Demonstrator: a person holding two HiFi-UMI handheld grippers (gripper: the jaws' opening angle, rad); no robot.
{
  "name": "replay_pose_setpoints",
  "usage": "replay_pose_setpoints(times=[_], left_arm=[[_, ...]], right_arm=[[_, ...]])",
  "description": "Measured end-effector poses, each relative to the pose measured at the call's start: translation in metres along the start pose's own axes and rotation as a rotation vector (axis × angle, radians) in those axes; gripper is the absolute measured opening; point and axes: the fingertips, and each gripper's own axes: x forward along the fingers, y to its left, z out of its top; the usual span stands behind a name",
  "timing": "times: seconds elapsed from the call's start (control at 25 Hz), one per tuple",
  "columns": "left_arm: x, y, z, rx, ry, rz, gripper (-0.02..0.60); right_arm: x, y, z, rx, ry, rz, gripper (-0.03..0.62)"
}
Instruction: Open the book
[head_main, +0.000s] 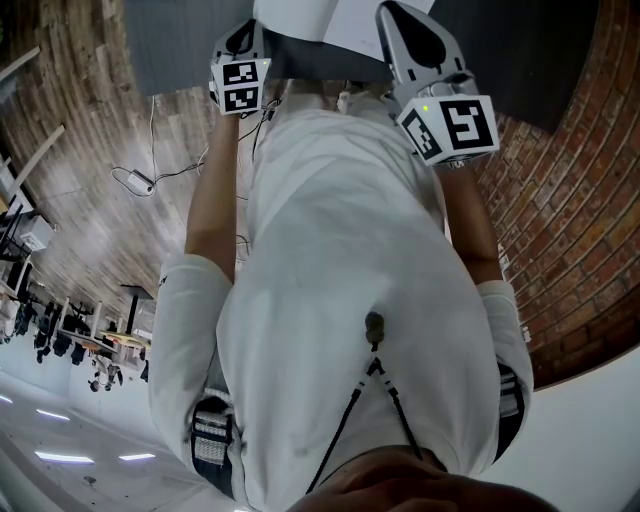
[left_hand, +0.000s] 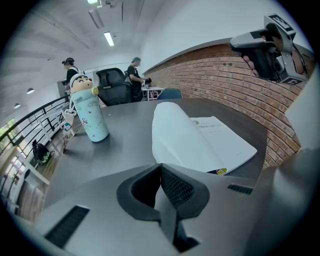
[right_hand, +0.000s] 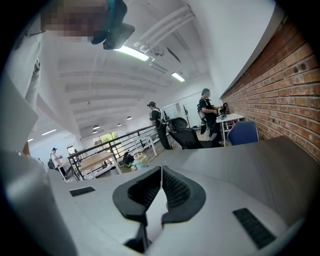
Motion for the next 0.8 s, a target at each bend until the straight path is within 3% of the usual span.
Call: replay_pose_setpoints(times=[0.24, 0.44, 0.8], left_arm=[[0.007, -0.003, 0.004, 0.010, 0.026, -0.008, 0.023], [0.012, 0.022, -0.017, 0.014, 0.043, -0.014, 0.023], [0.018, 0.012, -0.031, 0.032, 0.075, -0.007, 0.025]], right_arm=[[-0.001, -0.014, 0.010, 0.005, 0.002, -0.019, 0.038], [0.017, -0.006, -0.002, 0.005, 0.009, -0.041, 0.038], [0.009, -0.012, -0.003, 0.000, 0.003, -0.049, 0.038]])
